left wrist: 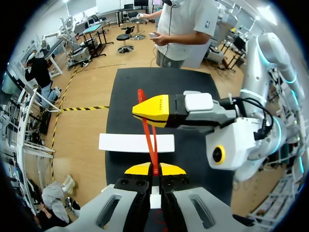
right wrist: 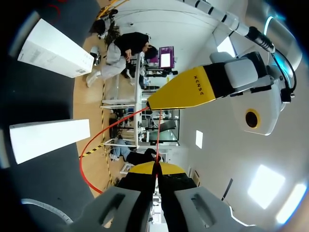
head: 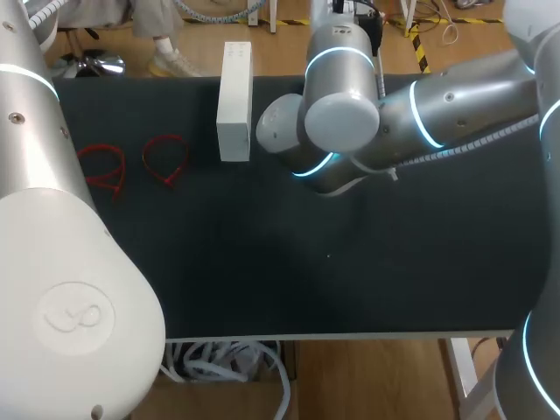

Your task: Grab the tape and strap the tape.

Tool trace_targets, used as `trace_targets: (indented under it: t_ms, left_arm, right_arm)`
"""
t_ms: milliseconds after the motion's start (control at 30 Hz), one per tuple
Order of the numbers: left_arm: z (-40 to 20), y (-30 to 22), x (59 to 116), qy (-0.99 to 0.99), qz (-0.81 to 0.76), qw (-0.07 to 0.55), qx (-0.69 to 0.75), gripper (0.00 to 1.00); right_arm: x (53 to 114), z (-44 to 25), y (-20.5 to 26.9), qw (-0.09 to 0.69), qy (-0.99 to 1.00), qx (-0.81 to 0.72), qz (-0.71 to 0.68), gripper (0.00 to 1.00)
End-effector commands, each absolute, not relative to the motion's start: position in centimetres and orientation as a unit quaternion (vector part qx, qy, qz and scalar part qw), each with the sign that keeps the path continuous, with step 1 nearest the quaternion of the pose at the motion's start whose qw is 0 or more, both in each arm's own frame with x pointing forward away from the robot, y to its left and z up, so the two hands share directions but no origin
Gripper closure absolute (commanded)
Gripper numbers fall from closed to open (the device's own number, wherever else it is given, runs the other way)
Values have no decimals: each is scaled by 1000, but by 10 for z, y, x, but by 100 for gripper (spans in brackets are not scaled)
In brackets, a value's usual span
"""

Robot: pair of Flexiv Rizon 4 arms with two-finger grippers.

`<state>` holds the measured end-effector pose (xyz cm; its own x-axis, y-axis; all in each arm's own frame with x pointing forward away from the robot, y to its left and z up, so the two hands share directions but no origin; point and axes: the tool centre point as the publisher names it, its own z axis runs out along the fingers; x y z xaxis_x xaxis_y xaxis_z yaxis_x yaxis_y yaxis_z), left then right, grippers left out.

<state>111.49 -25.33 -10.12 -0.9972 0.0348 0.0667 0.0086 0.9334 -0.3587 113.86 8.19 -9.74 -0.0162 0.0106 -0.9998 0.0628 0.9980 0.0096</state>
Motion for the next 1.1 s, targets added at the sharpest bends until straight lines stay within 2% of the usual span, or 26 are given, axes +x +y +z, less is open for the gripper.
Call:
trace_targets:
  t_ms: [33, 1100]
  left_arm:
    - [-100, -254, 1116, -983, 180, 38, -11, 100]
    - [-100, -254, 1116, -983, 180, 38, -11, 100]
  right_arm:
    - [1139, -94, 83, 697, 716, 22, -18, 100]
    - [1139, -96, 84, 700, 713, 42, 0, 100]
